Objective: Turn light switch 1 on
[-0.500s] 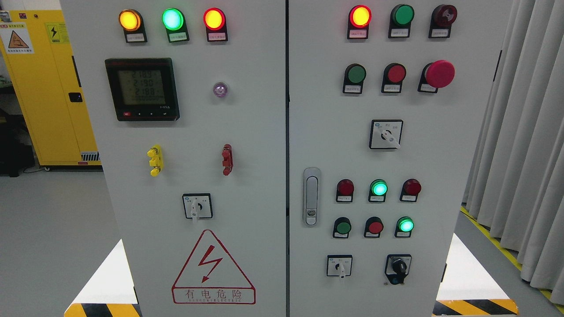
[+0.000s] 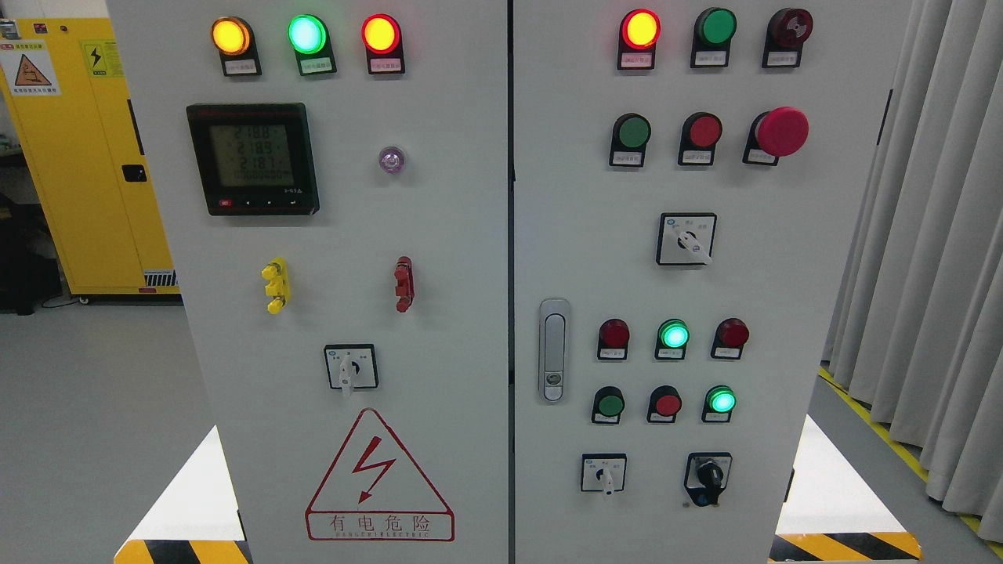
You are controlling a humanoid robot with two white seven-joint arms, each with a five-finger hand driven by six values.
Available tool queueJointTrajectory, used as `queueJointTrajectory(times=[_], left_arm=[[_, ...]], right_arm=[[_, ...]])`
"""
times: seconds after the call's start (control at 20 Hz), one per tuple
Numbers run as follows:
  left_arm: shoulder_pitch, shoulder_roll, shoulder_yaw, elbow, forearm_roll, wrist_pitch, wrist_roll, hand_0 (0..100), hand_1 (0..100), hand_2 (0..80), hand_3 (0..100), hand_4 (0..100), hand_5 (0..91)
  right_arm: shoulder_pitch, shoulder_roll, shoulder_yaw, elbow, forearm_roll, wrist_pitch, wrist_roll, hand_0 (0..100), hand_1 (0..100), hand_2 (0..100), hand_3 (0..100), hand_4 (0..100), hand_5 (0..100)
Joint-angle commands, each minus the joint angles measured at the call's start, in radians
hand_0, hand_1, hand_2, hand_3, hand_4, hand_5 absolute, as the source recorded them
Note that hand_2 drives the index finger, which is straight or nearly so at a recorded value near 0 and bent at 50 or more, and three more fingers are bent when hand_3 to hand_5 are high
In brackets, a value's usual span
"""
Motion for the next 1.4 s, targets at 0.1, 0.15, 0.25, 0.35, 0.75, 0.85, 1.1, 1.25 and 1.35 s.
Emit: queueJointTrajectory(times=[0.1, 0.15, 0.25, 0.35, 0.75, 0.85, 1.1, 1.25, 1.35], left_arm=[[0.064, 0.015, 0.042, -0.248, -0.009, -0.010, 0.103, 22, 20, 0.0, 0, 0, 0.0], [0.071, 0.026, 0.049, -0.305, -0.009, -0.010, 0.117, 22, 21, 0.0, 0, 0, 0.0], [0.087, 0.046, 0.072, -0.415, -0.012, -0.012, 0.137, 23, 22, 0.0, 0, 0, 0.0], [0.103, 0.059, 0.089, -0.518, -0.012, -0.036, 0.137, 26, 24, 0.0, 4, 13, 0.0], [0.215, 0.061, 0.111, -0.912, -0.014, -0.116, 0.132, 34, 32, 6.5, 14, 29, 6.6], [0.230, 0.060, 0.109, -1.014, -0.014, -0.116, 0.138, 36, 35, 12.1, 16, 34, 11.4], [0.245, 0.063, 0.103, -1.259, -0.034, -0.107, 0.142, 30, 46, 30.3, 38, 58, 39.3], [0.247, 0.064, 0.100, -1.373, -0.041, -0.104, 0.148, 25, 51, 36.5, 46, 64, 49.2], [0.247, 0.064, 0.100, -1.478, -0.050, -0.101, 0.165, 24, 53, 38.2, 48, 67, 53.3]], right_arm=[[0.000, 0.000, 0.000, 0.000, -0.029, 0.001, 0.001, 0, 50, 4, 0, 0, 0], [0.000, 0.000, 0.000, 0.000, -0.029, 0.001, 0.001, 0, 50, 4, 0, 0, 0], [0.000, 0.000, 0.000, 0.000, -0.029, 0.001, 0.001, 0, 50, 4, 0, 0, 0], [0.000, 0.000, 0.000, 0.000, -0.029, 0.001, 0.001, 0, 50, 4, 0, 0, 0], [0.000, 0.000, 0.000, 0.000, -0.029, 0.001, 0.001, 0, 50, 4, 0, 0, 0], [0.000, 0.000, 0.000, 0.000, -0.029, 0.001, 0.001, 0, 50, 4, 0, 0, 0], [0.000, 0.000, 0.000, 0.000, -0.029, 0.001, 0.001, 0, 50, 4, 0, 0, 0], [0.000, 0.000, 0.000, 0.000, -0.029, 0.001, 0.001, 0, 50, 4, 0, 0, 0], [0.001, 0.000, 0.000, 0.000, -0.029, 0.001, 0.001, 0, 50, 4, 0, 0, 0]])
